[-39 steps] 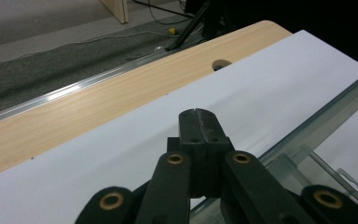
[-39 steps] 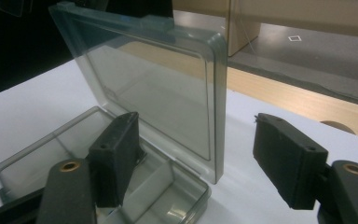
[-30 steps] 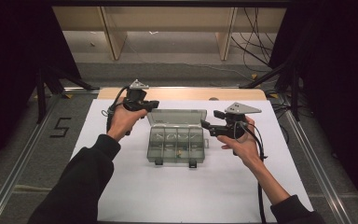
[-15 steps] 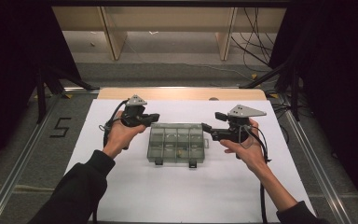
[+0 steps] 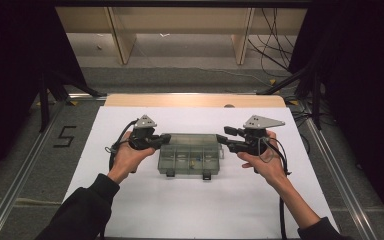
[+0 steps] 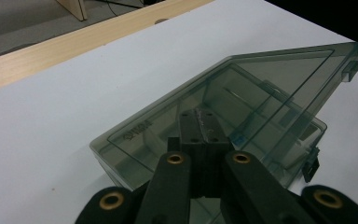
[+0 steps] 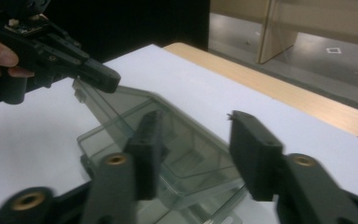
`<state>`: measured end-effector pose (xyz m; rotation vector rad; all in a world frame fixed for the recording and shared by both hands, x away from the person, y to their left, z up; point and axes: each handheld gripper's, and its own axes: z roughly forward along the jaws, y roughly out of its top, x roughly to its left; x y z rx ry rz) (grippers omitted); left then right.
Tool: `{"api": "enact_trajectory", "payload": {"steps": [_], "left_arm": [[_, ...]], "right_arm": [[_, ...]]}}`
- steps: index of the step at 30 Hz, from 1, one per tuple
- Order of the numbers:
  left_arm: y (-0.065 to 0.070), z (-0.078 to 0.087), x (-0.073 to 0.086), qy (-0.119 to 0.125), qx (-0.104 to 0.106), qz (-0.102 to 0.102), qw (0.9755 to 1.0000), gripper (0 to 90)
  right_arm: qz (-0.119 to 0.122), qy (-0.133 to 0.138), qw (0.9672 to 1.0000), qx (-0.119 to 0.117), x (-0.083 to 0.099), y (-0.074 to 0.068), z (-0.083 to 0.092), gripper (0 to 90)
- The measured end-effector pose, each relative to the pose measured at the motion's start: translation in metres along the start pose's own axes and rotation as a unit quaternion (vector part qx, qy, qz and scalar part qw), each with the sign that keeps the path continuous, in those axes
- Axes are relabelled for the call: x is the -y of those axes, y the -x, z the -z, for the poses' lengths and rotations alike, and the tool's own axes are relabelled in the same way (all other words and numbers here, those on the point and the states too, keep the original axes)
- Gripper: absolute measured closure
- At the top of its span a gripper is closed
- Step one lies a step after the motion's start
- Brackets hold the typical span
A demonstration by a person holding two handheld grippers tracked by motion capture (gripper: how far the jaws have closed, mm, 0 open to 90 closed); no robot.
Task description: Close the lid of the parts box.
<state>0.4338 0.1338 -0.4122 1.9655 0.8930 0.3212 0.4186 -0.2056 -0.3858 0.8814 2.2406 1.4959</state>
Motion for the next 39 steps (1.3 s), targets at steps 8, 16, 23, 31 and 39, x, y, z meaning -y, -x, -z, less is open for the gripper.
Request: {"api": "enact_trajectory", "payload": {"steps": [8, 16, 23, 31, 39], "left_arm": [[0.003, 0.004, 0.013, 0.005, 0.006, 0.008, 0.9999, 89.9], [0.004, 0.008, 0.023, -0.003, 0.004, 0.002, 1.0000, 89.9], [0.006, 0.013, 0.028, 0.004, 0.003, 0.009, 0.9999, 89.9], [0.004, 0.015, 0.036, -0.006, 0.007, 0.010, 0.9999, 90.0], [0.005, 0.015, 0.044, -0.020, 0.008, 0.006, 0.9997, 89.9]], "right_arm": [[0.014, -0.032, 0.9993, -0.016, 0.013, 0.000, -0.005, 79.8], [0.046, -0.059, 0.9971, -0.015, 0.024, -0.004, -0.010, 85.4], [0.050, -0.077, 0.9955, -0.024, 0.033, -0.008, -0.016, 86.5], [0.061, -0.088, 0.9940, -0.023, 0.038, -0.011, -0.019, 86.6], [0.070, -0.100, 0.9923, -0.022, 0.044, -0.012, -0.023, 86.6]]}}
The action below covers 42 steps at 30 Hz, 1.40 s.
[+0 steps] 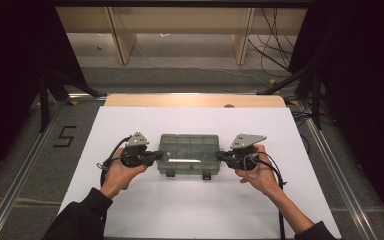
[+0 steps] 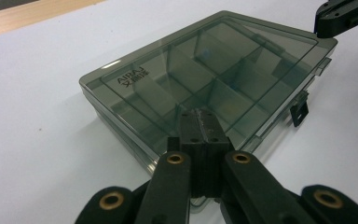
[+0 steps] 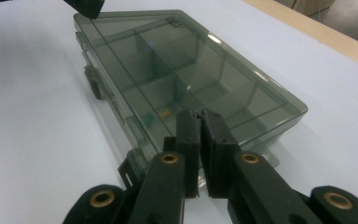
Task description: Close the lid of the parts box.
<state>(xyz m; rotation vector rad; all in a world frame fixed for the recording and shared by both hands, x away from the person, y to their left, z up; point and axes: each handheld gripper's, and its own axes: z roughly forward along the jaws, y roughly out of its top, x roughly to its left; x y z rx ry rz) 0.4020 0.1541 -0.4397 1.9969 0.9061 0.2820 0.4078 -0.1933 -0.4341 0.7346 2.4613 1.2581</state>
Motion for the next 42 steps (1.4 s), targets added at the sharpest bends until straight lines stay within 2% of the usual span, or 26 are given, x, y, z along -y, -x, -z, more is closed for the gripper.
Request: {"api": "enact_trajectory", "payload": {"steps": [2, 4, 5, 7, 8, 9, 12, 13, 15, 17, 19, 21, 23, 24, 25, 34, 36, 38, 40, 42], "left_arm": [[0.001, -0.001, 0.001, 0.003, -0.002, 0.000, 1.0000, 90.0], [-0.001, 0.001, 0.002, -0.011, -0.002, -0.015, 0.9998, 89.9], [0.001, -0.002, 0.004, 0.000, -0.002, 0.001, 1.0000, 89.9], [0.000, -0.001, 0.005, -0.014, -0.001, -0.012, 0.9998, 89.9], [0.001, -0.002, 0.006, -0.004, -0.002, -0.003, 1.0000, 89.9], [0.000, -0.002, 0.007, -0.012, -0.004, -0.007, 0.9999, 89.9], [0.002, -0.003, 0.008, -0.008, -0.003, -0.002, 1.0000, 89.9], [0.000, -0.002, 0.009, -0.017, -0.002, -0.012, 0.9998, 89.9], [0.001, -0.003, 0.010, -0.010, -0.002, -0.002, 0.9999, 89.9], [0.001, -0.003, 0.011, -0.009, 0.000, -0.002, 1.0000, 89.9], [0.000, -0.002, 0.012, -0.020, -0.003, -0.011, 0.9997, 89.9], [0.001, -0.004, 0.013, -0.012, -0.004, -0.004, 0.9999, 89.9], [0.000, -0.002, 0.013, -0.026, -0.001, -0.014, 0.9996, 89.9], [0.001, -0.003, 0.014, -0.021, -0.003, -0.008, 0.9997, 89.9], [0.000, -0.003, 0.014, -0.023, -0.006, -0.013, 0.9996, 89.9], [0.001, -0.004, 0.016, -0.026, -0.005, -0.015, 0.9995, 89.9], [0.000, -0.004, 0.016, -0.031, -0.005, -0.022, 0.9992, 89.9], [0.000, -0.004, 0.016, -0.031, -0.005, -0.021, 0.9993, 89.9], [0.001, -0.006, 0.016, -0.026, -0.004, -0.010, 0.9996, 89.9], [0.001, -0.005, 0.016, -0.031, -0.002, -0.012, 0.9994, 89.9]], "right_arm": [[-0.002, -0.008, 1.0000, -0.002, 0.001, -0.001, -0.001, 86.6], [-0.001, -0.010, 0.9999, -0.003, 0.002, -0.001, -0.002, 86.6], [0.002, -0.009, 1.0000, -0.003, 0.002, -0.001, -0.003, 86.6], [0.002, -0.011, 0.9999, -0.001, 0.003, -0.002, -0.004, 86.6], [0.005, -0.013, 0.9999, -0.004, 0.004, -0.002, -0.004, 86.6], [0.006, -0.012, 0.9999, -0.001, 0.004, -0.002, -0.005, 86.6], [0.005, -0.015, 0.9999, -0.001, 0.006, -0.003, -0.007, 86.6], [0.005, -0.016, 0.9999, -0.001, 0.006, -0.003, -0.007, 86.6], [0.006, -0.019, 0.9998, 0.000, 0.006, -0.003, -0.008, 86.6], [0.006, -0.022, 0.9997, -0.003, 0.007, -0.003, -0.008, 86.6], [0.008, -0.022, 0.9997, -0.002, 0.007, -0.004, -0.009, 86.6], [0.009, -0.024, 0.9997, -0.002, 0.007, -0.004, -0.009, 86.6], [0.011, -0.025, 0.9996, -0.002, 0.007, -0.004, -0.010, 86.5], [0.009, -0.025, 0.9996, 0.000, 0.008, -0.005, -0.010, 86.5], [0.010, -0.027, 0.9996, -0.002, 0.008, -0.004, -0.010, 86.5], [0.010, -0.030, 0.9995, 0.000, 0.008, -0.005, -0.011, 86.5], [0.009, -0.033, 0.9994, -0.002, 0.009, -0.005, -0.011, 86.5], [0.012, -0.032, 0.9994, -0.001, 0.009, -0.005, -0.012, 86.4], [0.011, -0.032, 0.9994, -0.002, 0.009, -0.005, -0.012, 86.3], [0.011, -0.032, 0.9994, -0.001, 0.009, -0.005, -0.012, 86.3]]}}
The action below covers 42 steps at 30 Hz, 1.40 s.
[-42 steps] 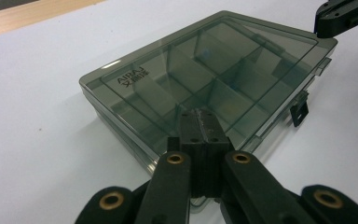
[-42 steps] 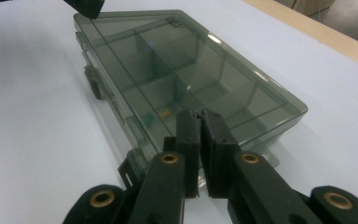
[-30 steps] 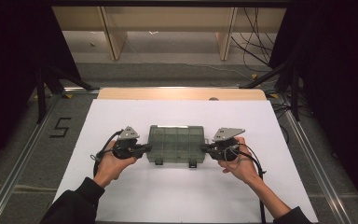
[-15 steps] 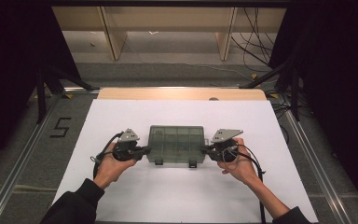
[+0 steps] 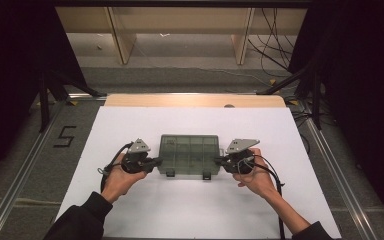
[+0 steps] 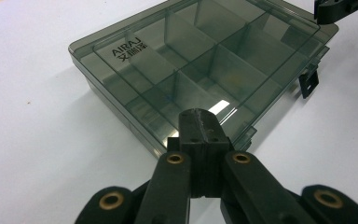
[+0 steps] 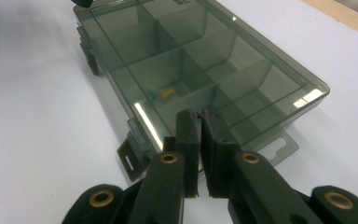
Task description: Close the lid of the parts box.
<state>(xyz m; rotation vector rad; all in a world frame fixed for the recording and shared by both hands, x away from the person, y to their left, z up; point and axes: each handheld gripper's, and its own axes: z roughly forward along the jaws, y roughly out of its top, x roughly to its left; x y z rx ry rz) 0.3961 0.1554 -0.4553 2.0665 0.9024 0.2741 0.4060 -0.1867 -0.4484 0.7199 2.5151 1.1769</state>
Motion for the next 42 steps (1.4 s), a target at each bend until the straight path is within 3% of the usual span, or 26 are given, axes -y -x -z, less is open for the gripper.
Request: {"api": "enact_trajectory", "payload": {"steps": [11, 23, 42], "left_arm": [[0.0009, -0.0005, 0.0004, 0.003, -0.004, 0.001, 1.0000, 89.9], [0.0003, -0.0010, 0.0006, -0.002, -0.004, -0.015, 0.9999, 89.9], [0.0001, -0.0014, 0.0001, -0.002, -0.004, -0.015, 0.9999, 87.9]], "right_arm": [[0.001, -0.004, 1.0000, -0.001, 0.0007, -0.0005, -0.0010, 86.2], [0.001, -0.006, 1.0000, -0.001, 0.0017, -0.0013, -0.0030, 86.2], [-0.005, -0.003, 1.0000, 0.002, 0.0026, 0.0006, -0.0035, 82.2]]}}
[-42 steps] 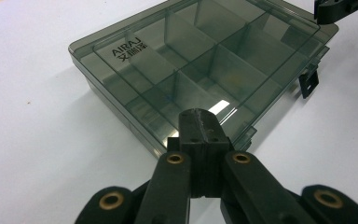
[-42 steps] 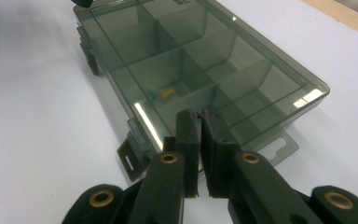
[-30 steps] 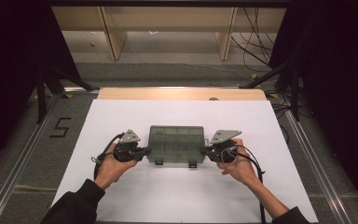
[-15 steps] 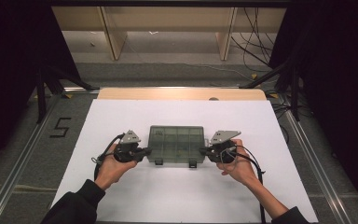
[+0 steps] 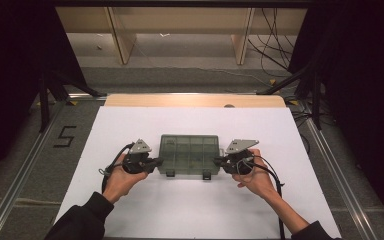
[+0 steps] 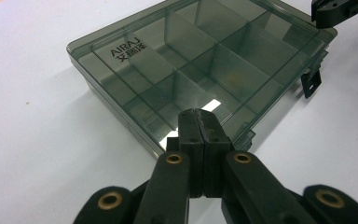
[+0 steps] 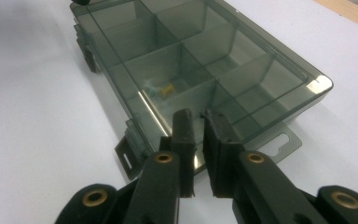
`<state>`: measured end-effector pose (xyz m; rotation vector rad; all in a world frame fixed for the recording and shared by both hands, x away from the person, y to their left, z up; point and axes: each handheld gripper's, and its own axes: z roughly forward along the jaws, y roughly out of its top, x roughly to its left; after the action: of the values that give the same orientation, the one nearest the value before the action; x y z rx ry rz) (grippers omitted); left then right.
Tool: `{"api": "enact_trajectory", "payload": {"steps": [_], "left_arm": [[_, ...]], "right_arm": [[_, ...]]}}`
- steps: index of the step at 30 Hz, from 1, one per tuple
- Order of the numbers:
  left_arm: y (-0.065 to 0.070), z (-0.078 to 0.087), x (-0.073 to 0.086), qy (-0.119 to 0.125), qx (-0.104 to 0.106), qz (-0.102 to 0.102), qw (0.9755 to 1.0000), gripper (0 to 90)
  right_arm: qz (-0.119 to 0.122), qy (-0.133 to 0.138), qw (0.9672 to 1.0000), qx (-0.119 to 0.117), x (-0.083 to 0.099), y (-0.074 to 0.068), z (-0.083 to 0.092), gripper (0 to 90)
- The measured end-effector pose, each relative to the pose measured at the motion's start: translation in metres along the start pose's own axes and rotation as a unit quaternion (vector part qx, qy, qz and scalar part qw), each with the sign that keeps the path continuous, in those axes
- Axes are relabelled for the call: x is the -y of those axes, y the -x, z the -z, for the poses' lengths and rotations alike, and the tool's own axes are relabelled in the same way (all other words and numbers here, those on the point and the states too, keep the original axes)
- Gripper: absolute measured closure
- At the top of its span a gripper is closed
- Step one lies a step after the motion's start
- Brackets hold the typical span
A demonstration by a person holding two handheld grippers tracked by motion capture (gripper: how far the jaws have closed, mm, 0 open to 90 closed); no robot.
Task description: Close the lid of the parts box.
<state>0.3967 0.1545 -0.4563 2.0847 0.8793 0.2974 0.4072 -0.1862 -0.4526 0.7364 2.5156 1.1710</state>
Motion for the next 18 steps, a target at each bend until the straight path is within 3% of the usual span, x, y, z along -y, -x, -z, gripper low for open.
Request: {"api": "enact_trajectory", "payload": {"steps": [5, 6, 9, 12, 18], "left_arm": [[0.002, 0.001, 0.002, 0.014, -0.010, 0.021, 0.9996, 83.1], [0.000, 0.003, 0.001, 0.007, -0.002, 0.017, 0.9998, 82.2], [0.003, 0.005, 0.000, 0.041, -0.002, 0.035, 0.9985, 79.6], [0.005, 0.010, -0.002, 0.058, 0.003, 0.032, 0.9978, 75.4], [0.011, 0.019, -0.006, 0.090, 0.009, 0.020, 0.9957, 61.0]], "right_arm": [[-0.008, 0.012, 0.9999, 0.001, -0.002, 0.001, 0.000, 75.6], [-0.011, 0.016, 0.9998, 0.003, -0.002, 0.001, 0.001, 73.8], [-0.026, 0.027, 0.9992, 0.010, -0.003, 0.002, 0.002, 63.2], [-0.043, 0.045, 0.9978, 0.022, -0.004, 0.003, 0.005, 52.1], [-0.074, 0.079, 0.9935, 0.035, -0.008, 0.003, 0.015, 40.8]]}}
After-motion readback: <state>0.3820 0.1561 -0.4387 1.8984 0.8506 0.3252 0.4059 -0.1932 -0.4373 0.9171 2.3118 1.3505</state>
